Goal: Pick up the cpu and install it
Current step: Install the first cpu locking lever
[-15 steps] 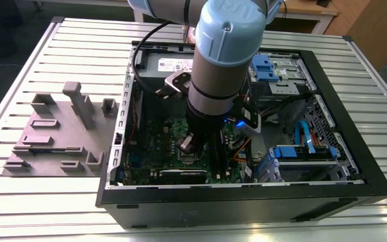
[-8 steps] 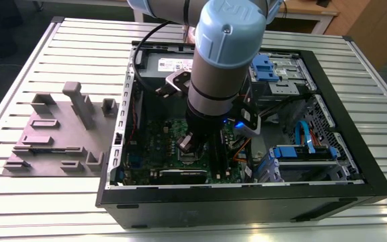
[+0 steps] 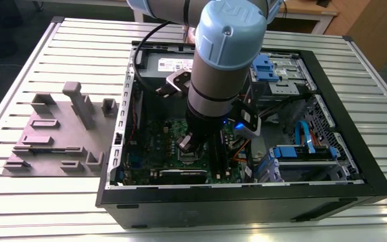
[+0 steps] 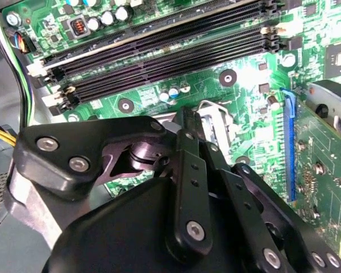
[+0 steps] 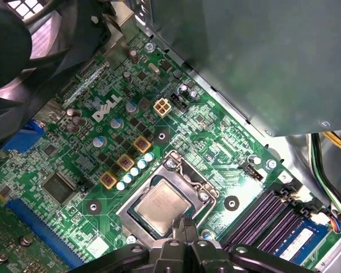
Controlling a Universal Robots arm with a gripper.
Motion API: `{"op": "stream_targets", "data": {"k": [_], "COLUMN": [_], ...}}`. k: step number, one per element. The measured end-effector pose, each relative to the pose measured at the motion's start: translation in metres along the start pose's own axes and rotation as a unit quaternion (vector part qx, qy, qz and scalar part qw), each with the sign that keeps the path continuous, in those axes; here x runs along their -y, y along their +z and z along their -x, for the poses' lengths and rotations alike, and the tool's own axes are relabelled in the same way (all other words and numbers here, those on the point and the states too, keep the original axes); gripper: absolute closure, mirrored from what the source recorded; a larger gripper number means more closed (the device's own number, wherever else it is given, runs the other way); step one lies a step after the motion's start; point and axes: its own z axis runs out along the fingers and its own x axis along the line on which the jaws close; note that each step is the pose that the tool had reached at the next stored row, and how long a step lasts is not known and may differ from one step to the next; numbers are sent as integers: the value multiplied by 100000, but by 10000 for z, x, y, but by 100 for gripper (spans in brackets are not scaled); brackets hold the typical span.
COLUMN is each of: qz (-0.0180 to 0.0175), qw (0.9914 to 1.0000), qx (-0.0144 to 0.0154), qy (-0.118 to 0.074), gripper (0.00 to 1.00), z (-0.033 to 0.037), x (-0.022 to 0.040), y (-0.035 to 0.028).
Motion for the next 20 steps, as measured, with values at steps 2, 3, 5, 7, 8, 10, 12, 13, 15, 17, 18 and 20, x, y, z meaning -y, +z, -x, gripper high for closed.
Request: {"op": "stream_targets", "data": {"k": [2, 3, 5, 7, 8, 10, 12, 13, 15, 17, 18, 20], "qz": [-3, -6, -11, -12, -14, -14, -14, -13, -6, -13, -10, -13], "qw": [100000, 100000, 100000, 100000, 100000, 100000, 100000, 100000, 100000, 100000, 100000, 100000], "qx": [2, -4, -8, -9, -12, -11, -7, -7, -4, -5, 0, -13], "qy": [24, 26, 26, 25, 25, 18, 22, 24, 26, 25, 27, 29], "gripper": [90, 90, 90, 90, 90, 90, 90, 90, 90, 90, 90, 90], "z": [-1, -1, -2, -2, -2, -5, -5, -6, -5, -5, -5, -7], "x": [1, 1, 2, 2, 2, 1, 1, 0, -1, -1, -2, 0], "y": [0, -1, 0, 0, 0, 0, 0, -5, -21, -27, -28, -31]}}
